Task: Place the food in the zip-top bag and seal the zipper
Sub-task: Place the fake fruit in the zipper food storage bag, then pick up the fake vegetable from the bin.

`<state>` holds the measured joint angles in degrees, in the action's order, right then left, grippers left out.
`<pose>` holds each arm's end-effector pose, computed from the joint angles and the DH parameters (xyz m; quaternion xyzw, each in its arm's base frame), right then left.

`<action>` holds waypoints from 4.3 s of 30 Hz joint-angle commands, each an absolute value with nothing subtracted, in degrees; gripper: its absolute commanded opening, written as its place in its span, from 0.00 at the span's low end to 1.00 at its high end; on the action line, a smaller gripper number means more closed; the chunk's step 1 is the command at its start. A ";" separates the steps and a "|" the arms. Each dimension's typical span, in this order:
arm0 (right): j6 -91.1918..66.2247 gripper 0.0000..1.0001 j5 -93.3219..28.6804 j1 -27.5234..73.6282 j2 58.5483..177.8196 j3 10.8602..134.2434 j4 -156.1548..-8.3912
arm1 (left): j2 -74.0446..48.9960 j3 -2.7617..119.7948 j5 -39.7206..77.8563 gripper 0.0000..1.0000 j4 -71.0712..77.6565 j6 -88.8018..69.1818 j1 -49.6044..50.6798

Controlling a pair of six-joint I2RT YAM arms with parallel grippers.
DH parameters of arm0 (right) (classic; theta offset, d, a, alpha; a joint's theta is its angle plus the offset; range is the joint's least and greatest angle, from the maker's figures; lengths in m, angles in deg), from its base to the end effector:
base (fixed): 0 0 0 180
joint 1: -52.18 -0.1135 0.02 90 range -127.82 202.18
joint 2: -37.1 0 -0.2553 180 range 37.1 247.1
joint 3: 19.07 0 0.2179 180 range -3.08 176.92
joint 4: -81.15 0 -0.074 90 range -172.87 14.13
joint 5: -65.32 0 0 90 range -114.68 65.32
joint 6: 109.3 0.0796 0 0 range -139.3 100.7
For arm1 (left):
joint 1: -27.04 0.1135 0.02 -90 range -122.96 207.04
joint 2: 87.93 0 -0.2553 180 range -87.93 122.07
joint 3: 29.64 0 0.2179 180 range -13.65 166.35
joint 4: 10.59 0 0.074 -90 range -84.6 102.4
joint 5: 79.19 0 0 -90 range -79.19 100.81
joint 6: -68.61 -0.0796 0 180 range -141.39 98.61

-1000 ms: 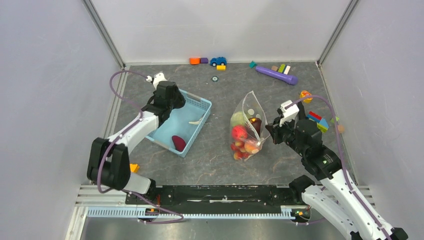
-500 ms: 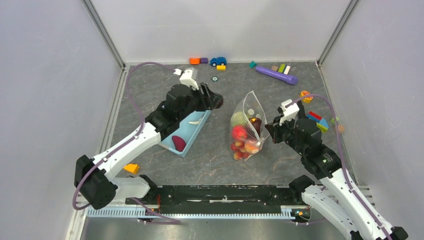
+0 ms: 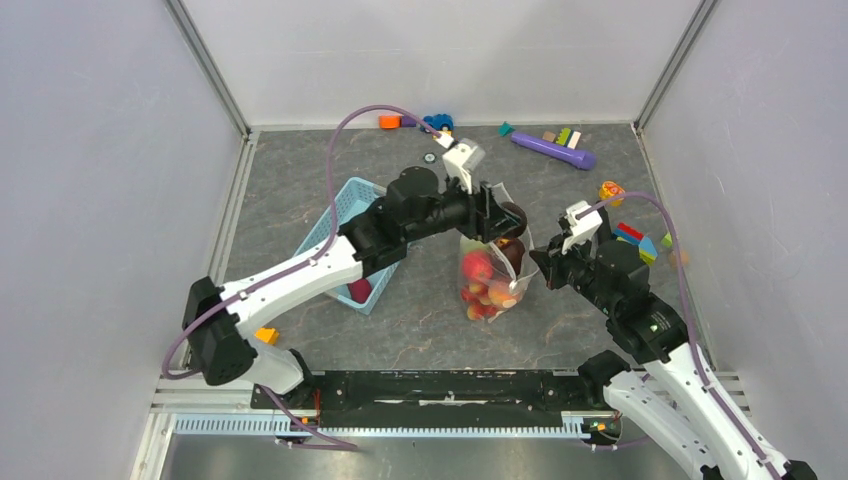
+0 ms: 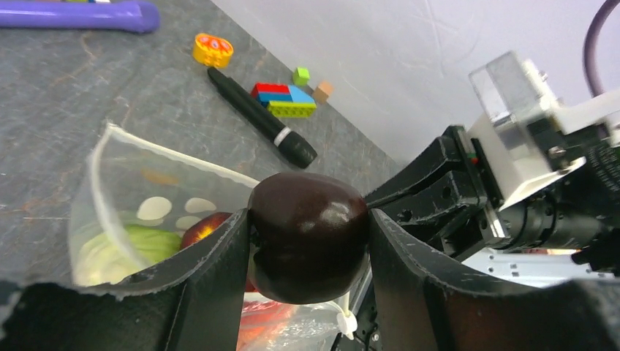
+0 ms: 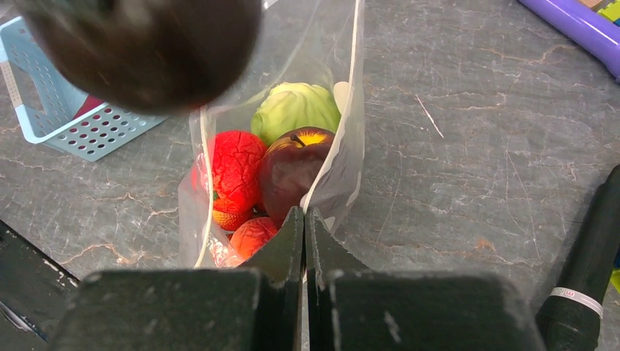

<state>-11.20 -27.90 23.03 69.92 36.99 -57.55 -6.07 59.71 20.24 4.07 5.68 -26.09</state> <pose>0.1302 0.0777 0.2903 -0.1640 0.7924 0.2091 0.5491 0.2003 -0.2888 0.3756 0.2215 0.7159 -0.4718 0.4646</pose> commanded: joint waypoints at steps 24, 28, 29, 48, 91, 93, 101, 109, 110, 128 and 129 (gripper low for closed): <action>-12.76 0.00 -28.35 22.91 67.24 38.76 -60.72 | 11.19 78.17 -3.05 0.15 26.27 0.64 -30.33; -12.89 0.00 -28.05 22.87 66.92 38.71 -60.71 | 11.26 79.17 -7.86 0.35 28.33 -0.56 -30.88; -12.88 0.00 -27.94 22.97 66.83 38.62 -60.72 | 11.04 79.17 -8.09 0.43 28.38 -1.00 -30.87; -13.23 0.00 -27.80 22.94 66.06 37.58 -60.54 | -3.91 70.39 -1.42 1.00 30.28 -1.05 -30.92; -14.41 0.00 -25.38 22.91 62.95 33.04 -61.55 | -11.62 41.27 -9.36 1.00 52.17 31.87 -1.28; -14.51 0.00 -25.31 22.89 62.93 32.95 -61.58 | -10.22 41.18 -8.63 1.00 51.28 32.02 -1.00; -14.63 0.00 -25.03 22.91 63.04 32.95 -61.43 | -7.82 40.22 -8.45 1.00 48.12 32.22 -0.56; -14.72 0.00 -23.71 22.92 63.64 33.04 -61.45 | -2.40 40.22 -7.39 0.99 49.08 32.31 -0.48; -14.72 0.00 -23.68 22.98 63.57 32.96 -61.49 | -1.72 40.29 -7.14 0.98 49.00 32.23 -0.47; -14.68 0.00 -22.72 22.91 64.49 33.19 -61.64 | 3.01 38.55 -0.57 0.74 41.60 33.02 -0.39; -14.77 0.00 -22.80 22.93 64.56 33.22 -61.59 | 3.12 38.55 -0.33 0.73 41.52 33.01 -0.41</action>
